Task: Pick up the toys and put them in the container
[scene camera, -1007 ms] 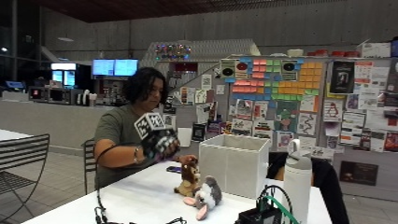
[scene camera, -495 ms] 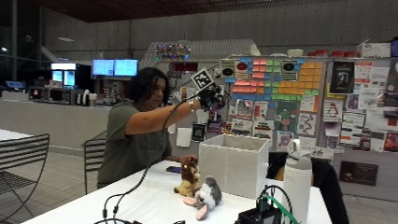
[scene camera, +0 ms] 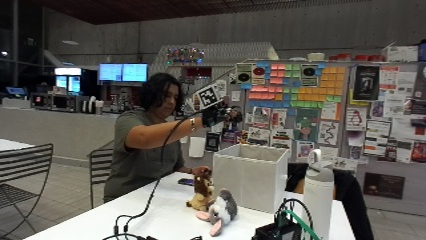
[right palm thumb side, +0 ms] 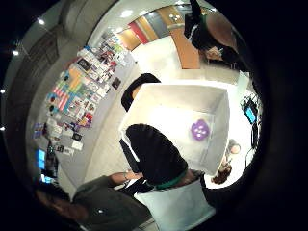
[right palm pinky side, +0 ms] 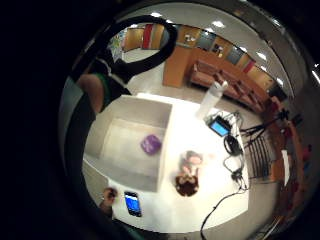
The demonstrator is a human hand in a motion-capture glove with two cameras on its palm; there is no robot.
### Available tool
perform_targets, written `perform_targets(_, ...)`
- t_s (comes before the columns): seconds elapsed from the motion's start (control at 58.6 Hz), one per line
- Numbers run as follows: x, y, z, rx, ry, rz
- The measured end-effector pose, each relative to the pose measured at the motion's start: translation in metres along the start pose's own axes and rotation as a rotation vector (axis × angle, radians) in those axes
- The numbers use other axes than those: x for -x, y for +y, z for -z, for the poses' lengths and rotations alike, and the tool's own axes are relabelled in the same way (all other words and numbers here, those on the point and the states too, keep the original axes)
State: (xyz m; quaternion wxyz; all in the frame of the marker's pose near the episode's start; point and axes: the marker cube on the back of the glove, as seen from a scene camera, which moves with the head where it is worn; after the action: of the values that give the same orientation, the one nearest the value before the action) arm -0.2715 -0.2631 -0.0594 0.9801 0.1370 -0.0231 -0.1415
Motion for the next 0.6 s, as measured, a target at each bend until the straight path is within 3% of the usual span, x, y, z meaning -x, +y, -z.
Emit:
perform_targets(0.068,-0.020,0.045,-0.017,0.019,0.029,0.056)
perform_targets(0.171,-0.055,0.112,-0.068,0.107,0.103,-0.185)
perform_targets(0.341,-0.123,0.193,-0.145,0.253,-0.063,-0.429)
perform_targets(0.597,-0.136,0.226,-0.216,0.336,-0.006,-0.387)
